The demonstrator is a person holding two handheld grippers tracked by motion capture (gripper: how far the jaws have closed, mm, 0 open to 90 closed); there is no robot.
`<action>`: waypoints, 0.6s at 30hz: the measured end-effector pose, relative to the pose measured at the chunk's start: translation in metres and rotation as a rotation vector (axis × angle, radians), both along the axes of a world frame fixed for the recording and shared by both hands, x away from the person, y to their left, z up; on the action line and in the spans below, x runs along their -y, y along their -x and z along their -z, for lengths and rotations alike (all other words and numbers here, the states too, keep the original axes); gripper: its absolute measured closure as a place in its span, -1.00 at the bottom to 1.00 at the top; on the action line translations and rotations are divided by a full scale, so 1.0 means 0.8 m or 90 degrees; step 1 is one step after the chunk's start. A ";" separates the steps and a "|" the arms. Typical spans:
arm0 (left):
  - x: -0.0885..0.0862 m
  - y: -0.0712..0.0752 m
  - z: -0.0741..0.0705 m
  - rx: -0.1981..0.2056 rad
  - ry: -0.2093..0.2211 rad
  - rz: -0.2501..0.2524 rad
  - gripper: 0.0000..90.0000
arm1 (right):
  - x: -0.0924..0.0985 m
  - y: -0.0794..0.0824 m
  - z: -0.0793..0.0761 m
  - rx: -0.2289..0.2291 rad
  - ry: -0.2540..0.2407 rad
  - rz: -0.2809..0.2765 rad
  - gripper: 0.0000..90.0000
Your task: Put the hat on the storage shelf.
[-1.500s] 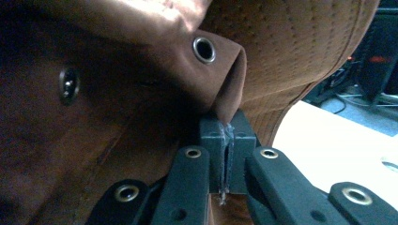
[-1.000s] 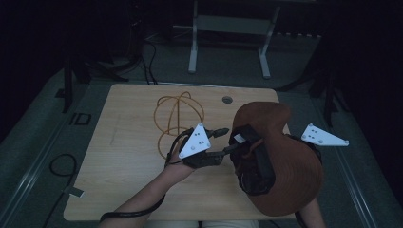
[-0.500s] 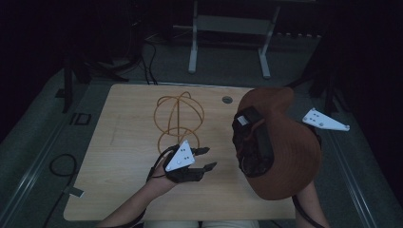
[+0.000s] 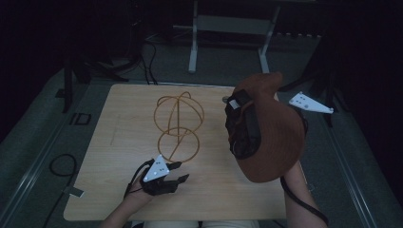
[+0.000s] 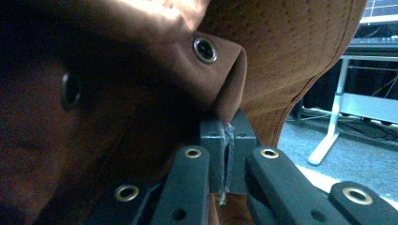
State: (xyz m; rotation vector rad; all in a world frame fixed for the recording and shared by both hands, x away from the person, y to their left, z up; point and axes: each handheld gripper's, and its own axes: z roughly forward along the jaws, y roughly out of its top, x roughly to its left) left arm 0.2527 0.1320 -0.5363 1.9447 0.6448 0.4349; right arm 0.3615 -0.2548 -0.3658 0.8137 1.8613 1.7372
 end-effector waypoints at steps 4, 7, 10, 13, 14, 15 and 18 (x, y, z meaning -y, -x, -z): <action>-0.033 0.007 0.012 -0.008 -0.006 -0.042 0.09 | -0.013 -0.011 -0.007 0.005 0.002 0.002 0.95; -0.059 0.013 0.020 -0.018 0.000 -0.078 0.09 | -0.028 -0.023 -0.015 0.010 0.004 0.011 0.95; -0.083 0.021 0.027 -0.018 -0.005 -0.111 0.09 | -0.036 -0.030 -0.018 0.013 0.009 0.019 0.95; -0.105 0.029 0.032 -0.018 -0.006 -0.142 0.06 | -0.048 -0.041 -0.025 0.013 0.014 0.027 0.95; -0.115 0.032 0.035 -0.022 -0.017 -0.165 0.06 | -0.052 -0.045 -0.027 0.012 0.013 0.027 0.95; -0.119 0.034 0.036 -0.023 -0.018 -0.180 0.06 | -0.059 -0.050 -0.030 0.013 0.019 0.026 0.95; -0.137 0.040 0.042 -0.036 -0.015 -0.230 0.06 | -0.073 -0.059 -0.034 0.017 0.027 0.028 0.95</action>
